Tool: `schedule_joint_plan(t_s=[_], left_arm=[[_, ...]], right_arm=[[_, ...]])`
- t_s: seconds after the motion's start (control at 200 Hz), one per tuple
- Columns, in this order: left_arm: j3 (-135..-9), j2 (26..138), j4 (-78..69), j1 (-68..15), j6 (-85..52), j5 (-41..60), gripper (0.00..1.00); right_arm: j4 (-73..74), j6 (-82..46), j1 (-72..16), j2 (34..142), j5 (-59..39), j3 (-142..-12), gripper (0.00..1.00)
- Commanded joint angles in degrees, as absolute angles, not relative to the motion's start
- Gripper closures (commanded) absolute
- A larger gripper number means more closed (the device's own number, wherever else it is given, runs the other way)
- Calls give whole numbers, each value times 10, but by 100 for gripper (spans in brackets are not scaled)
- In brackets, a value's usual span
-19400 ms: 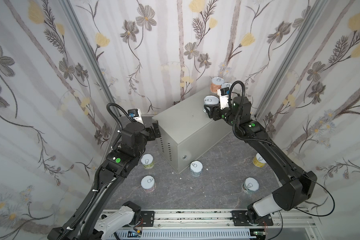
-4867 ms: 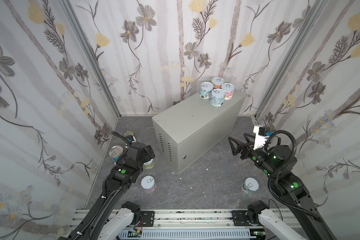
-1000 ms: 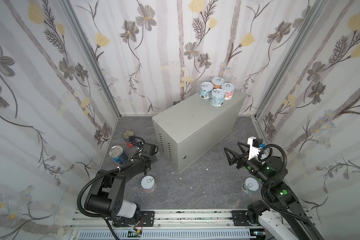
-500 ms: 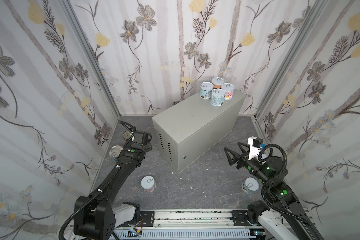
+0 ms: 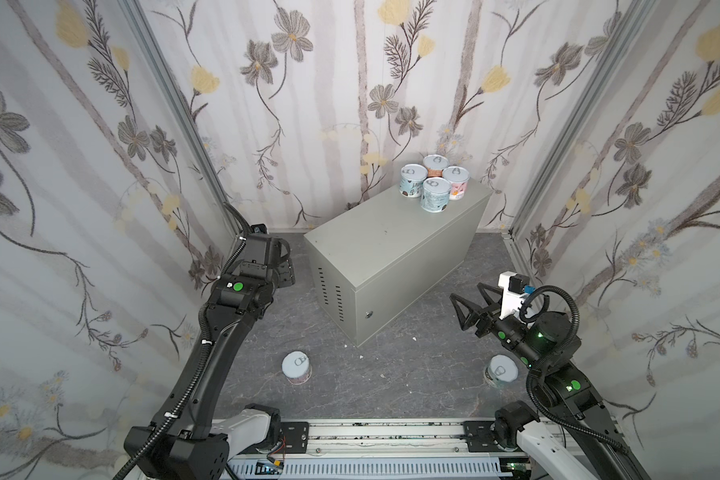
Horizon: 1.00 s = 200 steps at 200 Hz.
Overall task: Place and organize the canned foods onto the counter
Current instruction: 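Lift the green-labelled can up toward the cabinet with the left gripper, then carry the green can over the cabinet top and set it down near the front edge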
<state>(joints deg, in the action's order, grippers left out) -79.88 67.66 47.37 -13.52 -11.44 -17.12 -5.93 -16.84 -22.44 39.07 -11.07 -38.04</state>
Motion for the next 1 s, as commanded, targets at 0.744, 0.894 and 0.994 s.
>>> schedule_joint_plan(t_s=[0.744,0.894,0.994], left_arm=[[-1260,940,567,-343,-89,-209,49],[-1300,989,569,-365,-84,-204,49],[-1313,1012,573,-379,-81,-195,49]], right_arm=[[-71,-164,-226,415,-72,-387,0],[-68,-158,-226,427,-71,-388,0],[-66,-155,-226,431,-71,-388,0]])
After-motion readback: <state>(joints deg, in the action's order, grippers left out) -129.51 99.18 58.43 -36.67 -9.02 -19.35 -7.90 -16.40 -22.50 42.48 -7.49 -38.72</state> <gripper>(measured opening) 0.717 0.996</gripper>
